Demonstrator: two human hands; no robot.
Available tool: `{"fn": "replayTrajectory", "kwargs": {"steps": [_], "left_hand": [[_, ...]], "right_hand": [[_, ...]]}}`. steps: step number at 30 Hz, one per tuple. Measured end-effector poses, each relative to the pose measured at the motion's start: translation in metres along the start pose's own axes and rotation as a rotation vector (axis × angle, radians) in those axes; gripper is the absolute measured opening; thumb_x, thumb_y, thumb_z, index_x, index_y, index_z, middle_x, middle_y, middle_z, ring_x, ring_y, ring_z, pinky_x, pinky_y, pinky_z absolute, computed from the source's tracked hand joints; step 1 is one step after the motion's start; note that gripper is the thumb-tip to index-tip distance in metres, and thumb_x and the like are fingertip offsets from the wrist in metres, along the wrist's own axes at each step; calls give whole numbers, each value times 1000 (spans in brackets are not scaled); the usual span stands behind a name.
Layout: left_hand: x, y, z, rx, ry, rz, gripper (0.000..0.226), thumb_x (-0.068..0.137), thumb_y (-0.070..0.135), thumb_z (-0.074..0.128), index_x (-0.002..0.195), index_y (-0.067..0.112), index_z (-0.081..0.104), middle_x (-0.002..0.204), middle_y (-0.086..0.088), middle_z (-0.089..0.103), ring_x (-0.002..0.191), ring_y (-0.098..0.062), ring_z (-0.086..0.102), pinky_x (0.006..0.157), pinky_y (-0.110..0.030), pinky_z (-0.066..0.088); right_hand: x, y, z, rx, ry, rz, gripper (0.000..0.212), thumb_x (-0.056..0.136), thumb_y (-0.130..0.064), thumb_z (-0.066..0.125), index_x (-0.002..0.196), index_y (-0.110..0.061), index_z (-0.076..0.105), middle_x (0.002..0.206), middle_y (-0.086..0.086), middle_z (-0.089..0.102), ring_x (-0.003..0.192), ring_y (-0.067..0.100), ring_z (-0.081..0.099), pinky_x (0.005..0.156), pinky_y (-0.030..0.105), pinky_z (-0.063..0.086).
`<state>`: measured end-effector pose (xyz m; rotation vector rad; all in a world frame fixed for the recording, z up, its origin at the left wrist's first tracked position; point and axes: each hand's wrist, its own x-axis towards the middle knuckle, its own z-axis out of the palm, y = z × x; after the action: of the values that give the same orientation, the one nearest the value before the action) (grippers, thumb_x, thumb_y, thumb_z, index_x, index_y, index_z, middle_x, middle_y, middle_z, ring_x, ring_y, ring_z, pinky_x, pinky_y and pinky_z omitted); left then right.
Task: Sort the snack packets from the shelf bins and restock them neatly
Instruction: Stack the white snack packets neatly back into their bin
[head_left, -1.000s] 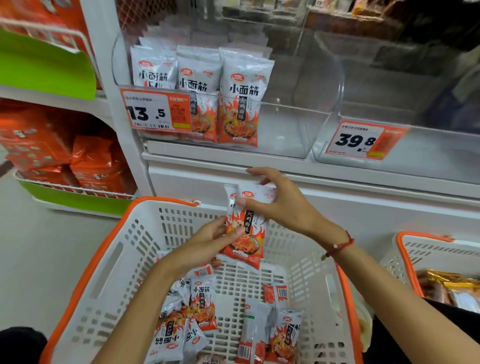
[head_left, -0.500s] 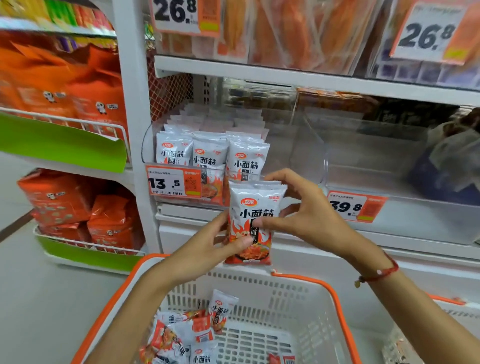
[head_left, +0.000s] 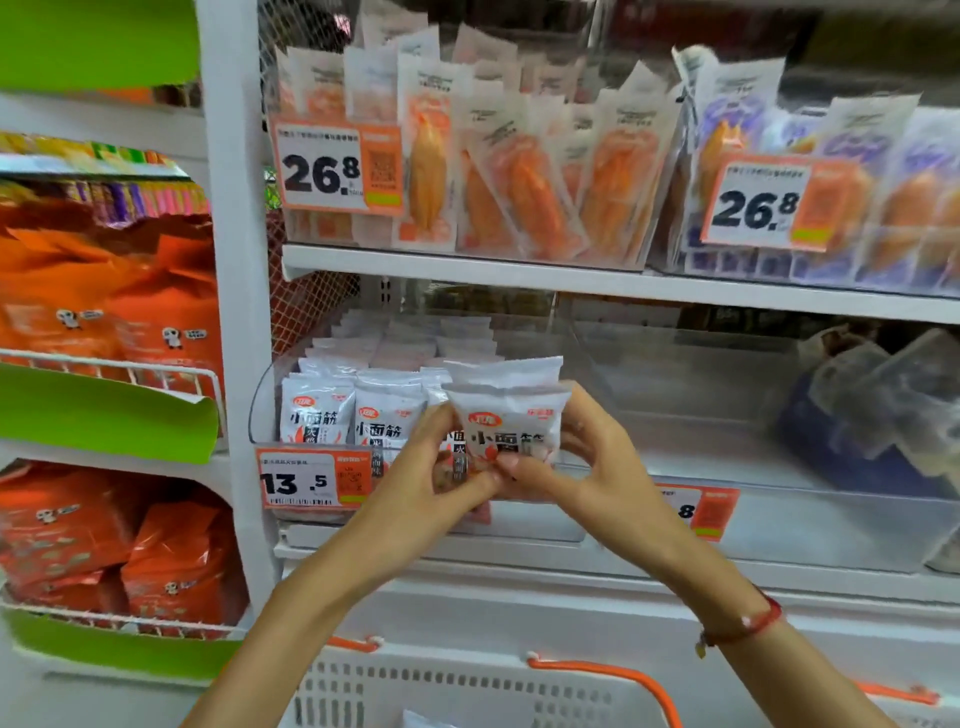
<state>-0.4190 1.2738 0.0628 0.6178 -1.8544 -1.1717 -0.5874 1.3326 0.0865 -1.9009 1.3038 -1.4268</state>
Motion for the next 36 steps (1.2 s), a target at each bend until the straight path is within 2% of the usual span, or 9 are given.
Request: {"fn": "replayTrajectory", "kwargs": {"steps": [6,12,15,19,21,23,26,31,36], "left_hand": [[22,7,4,216,-46,57,51,86,23,71,130,36,49,121,24,61,115,10,52,90,-9,43],[44,11,11,284,-87,69,47,87,29,70,129,36,49,120,24,61,112,12,51,88,-5,41],[51,11,12,321,-115,65,47,87,33,69,129,36,49,120,24,60,112,12,50,93,-12,42],[58,8,14,350,-172,64,43,87,35,69,127,34,52,118,20,62,113,5,54,101,-31,45],[60,7,12,338,-168,72,47,83,41,71,126,36,54,119,21,61,114,6,53,101,-28,43],[62,4,3,354,-132,93,56,75,58,70,127,44,53,125,25,56,118,11,46,100,-21,38],[73,-10,-19,603,34,149,71,70,88,39,128,48,51,135,25,48,127,6,37,104,-27,33],[93,-40,-25,1110,-9,173,84,81,72,6,144,29,41,149,7,42,137,-14,35,112,-30,22],[97,-58,-23,1171,109,183,68,91,63,22,130,23,59,129,3,62,120,-21,54,103,-31,32]], "right_hand": [[6,1,-27,-111,5,63,54,79,-15,78,121,-32,50,106,-24,65,102,-1,63,85,20,53],[20,-12,-65,-267,18,11,102,66,-12,87,145,-38,27,129,-16,48,102,5,63,80,20,55],[28,-18,-82,-428,-59,-22,78,65,-26,86,133,-32,48,123,-18,58,109,-1,58,90,21,50],[43,-27,-88,-583,-161,27,63,65,-25,87,117,-25,52,100,-15,64,88,-1,65,75,26,56],[50,-27,-89,-560,-194,56,64,66,-21,87,118,-25,51,100,-13,65,84,1,67,72,28,58],[50,-25,-91,-479,-179,74,63,67,-18,86,121,-25,54,101,-10,68,85,2,69,74,27,59],[39,-20,-94,-395,-53,39,50,70,-20,82,114,-27,59,96,-13,71,85,2,69,75,23,58],[34,-1,-88,-642,167,-172,57,72,-10,81,116,-34,55,108,-26,61,100,-1,59,84,17,47],[62,26,-79,-766,111,-142,56,75,-9,79,121,-29,55,108,-17,59,100,5,56,83,23,47]]}}
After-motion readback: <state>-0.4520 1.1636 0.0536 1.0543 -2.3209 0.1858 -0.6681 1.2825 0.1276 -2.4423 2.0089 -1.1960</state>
